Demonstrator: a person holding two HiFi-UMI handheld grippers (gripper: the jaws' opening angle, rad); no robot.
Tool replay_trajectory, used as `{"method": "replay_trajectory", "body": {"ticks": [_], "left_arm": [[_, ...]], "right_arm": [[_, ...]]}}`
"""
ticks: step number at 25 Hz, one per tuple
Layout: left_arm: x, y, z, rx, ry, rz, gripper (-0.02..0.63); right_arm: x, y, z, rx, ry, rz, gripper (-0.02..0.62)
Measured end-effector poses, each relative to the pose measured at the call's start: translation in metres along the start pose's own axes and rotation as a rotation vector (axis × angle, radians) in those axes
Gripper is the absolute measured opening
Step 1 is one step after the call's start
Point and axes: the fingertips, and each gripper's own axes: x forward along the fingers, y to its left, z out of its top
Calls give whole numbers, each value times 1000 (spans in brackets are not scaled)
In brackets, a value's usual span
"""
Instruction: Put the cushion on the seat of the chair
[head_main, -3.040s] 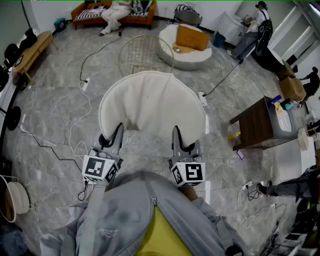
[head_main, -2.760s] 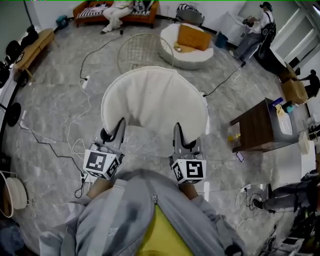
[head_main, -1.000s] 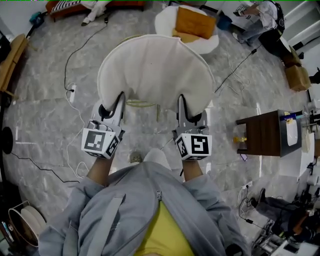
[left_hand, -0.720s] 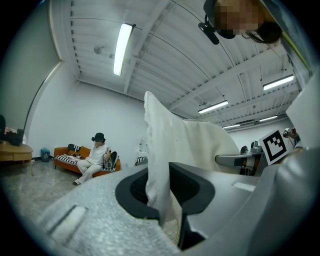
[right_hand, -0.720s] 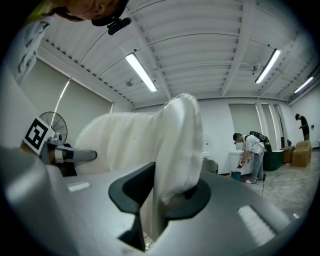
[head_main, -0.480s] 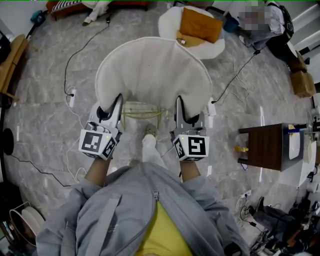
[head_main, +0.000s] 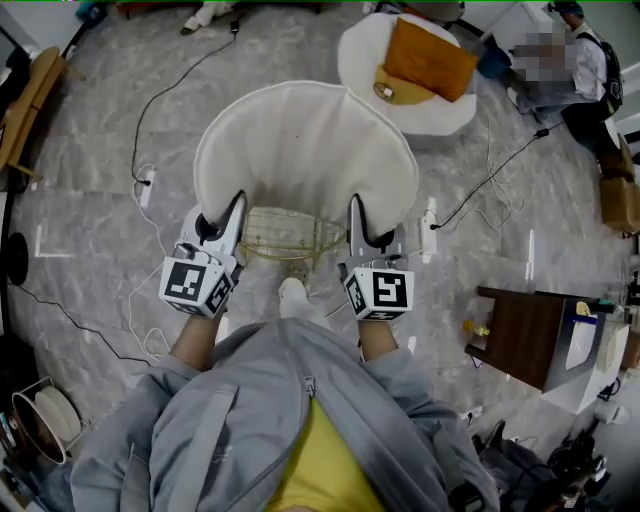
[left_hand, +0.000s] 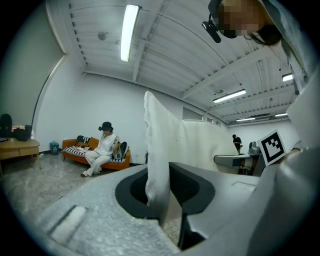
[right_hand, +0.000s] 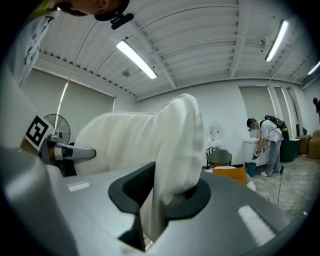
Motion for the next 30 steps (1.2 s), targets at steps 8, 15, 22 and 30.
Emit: {"method": "replay_trajectory", "body": {"ticks": [8,15,22,30], "left_arm": [[47,35,-37,-49,89,65,61],[65,67,-79,-124,191,65,61],[73,90,-149,-205,345,25,61],[75,101,-242,-277,480,0,61]], "right_arm": [[66,-20,-42,23,102,67,69],[97,-17,-87,47,206,73,71],[108,-11,-157,72,364,39,72],[107,-12,-252,132,509,14,74]]}}
